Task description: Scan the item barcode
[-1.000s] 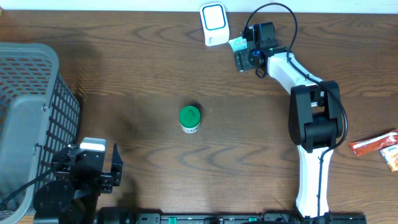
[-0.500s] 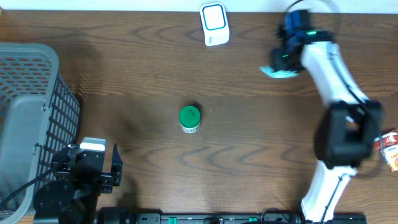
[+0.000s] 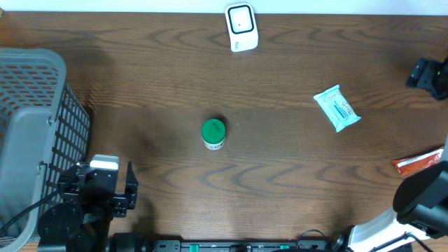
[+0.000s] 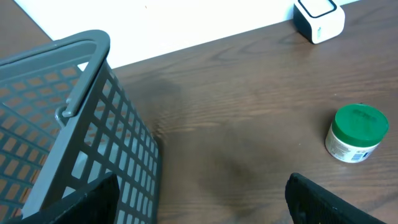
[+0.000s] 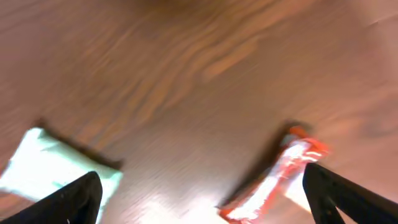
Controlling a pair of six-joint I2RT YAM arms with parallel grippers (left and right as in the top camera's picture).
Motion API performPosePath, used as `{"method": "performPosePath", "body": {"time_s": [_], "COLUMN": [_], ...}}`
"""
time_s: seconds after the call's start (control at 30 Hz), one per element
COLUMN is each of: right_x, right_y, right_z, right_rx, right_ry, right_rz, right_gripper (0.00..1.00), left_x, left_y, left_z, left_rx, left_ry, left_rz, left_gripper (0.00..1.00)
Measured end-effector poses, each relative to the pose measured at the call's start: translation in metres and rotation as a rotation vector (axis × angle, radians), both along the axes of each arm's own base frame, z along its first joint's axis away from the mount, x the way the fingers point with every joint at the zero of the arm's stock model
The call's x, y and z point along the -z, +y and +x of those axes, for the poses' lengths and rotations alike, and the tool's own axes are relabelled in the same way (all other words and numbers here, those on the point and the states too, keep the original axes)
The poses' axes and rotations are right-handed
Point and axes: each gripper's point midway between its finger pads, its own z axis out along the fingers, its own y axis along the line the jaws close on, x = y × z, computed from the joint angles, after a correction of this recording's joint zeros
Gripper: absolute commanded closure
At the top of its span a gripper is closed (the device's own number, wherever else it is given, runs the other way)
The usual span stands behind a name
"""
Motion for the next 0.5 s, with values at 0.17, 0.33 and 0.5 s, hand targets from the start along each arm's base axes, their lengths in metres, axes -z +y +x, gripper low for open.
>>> {"method": "performPosePath", "body": {"time_s": [0.17, 0.33, 0.5], "right_x": [0.028, 0.075, 0.112], "right_y": [0.063, 0.134, 0.152], "right_z": [0.027, 0.033, 0.023], "right_rx": [-0.297, -0.581, -0.667], "right_ry": [-0.014, 0.015, 0.046], "right_rz": [0.085, 0.132, 0.126], "right_gripper": [0.01, 0.01, 0.01], "left_x": [0.0, 0.0, 0.0], "left_y": [0.0, 0.0, 0.0], "left_z": [0.0, 0.0, 0.0], "left_rx": [0.0, 0.0, 0.0], "left_ry": [0.0, 0.0, 0.0], "left_rz": [0.0, 0.0, 0.0], "left_gripper": [0.14, 0.14, 0.14]}}
